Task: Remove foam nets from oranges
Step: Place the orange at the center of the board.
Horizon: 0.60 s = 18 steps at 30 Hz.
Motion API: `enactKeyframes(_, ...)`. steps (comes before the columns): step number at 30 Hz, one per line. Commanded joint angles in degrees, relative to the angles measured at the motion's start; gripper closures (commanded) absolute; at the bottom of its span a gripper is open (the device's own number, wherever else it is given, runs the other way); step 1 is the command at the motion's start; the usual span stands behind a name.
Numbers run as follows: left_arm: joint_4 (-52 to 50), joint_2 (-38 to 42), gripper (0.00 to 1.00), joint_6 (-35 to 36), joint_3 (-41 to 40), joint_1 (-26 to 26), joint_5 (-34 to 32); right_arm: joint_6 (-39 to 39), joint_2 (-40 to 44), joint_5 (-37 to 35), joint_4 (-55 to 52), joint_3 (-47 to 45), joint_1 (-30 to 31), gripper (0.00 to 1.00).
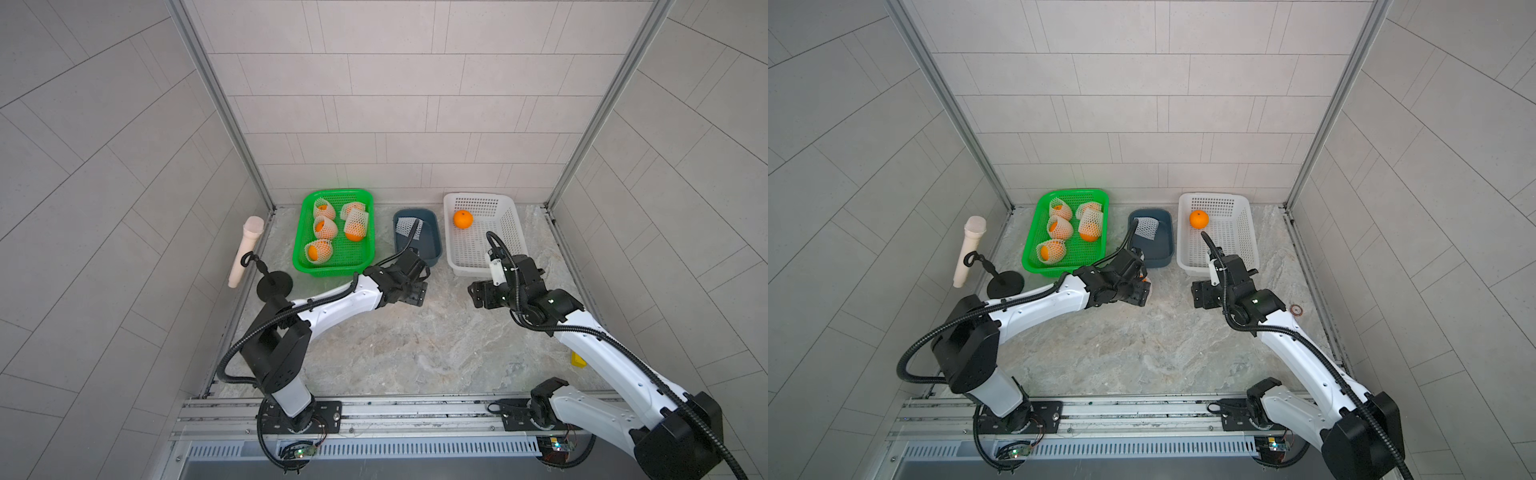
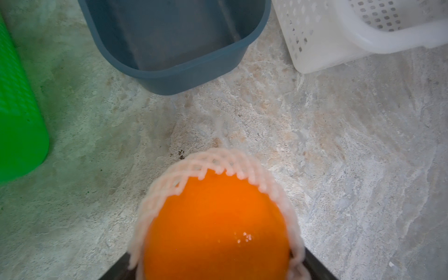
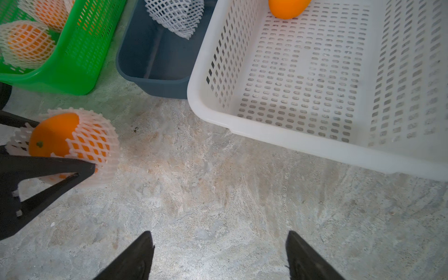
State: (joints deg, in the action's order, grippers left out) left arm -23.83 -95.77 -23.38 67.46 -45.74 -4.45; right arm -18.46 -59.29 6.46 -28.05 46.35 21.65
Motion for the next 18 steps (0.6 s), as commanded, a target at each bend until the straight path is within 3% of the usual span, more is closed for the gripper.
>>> enactKeyframes(1, 1.79, -2.04, 0.31, -1.11, -0.69, -0.55, -0.92, -0.8, 0.03, -2.01, 0.97, -0.47, 0.32, 0.13)
enactKeyframes(14, 6.74, -7.67, 0.3, -4.04, 0.38, -2.87, 0.68, -0.97, -1.33, -3.55, 1.6, -1.06, 0.33, 0.13)
enactKeyframes(18, 6.69, -9.06, 0.25, -3.97, 1.23, -3.04, 1.22, -1.01, -0.53, -3.93, 1.51, -1.8, 0.32, 0.13)
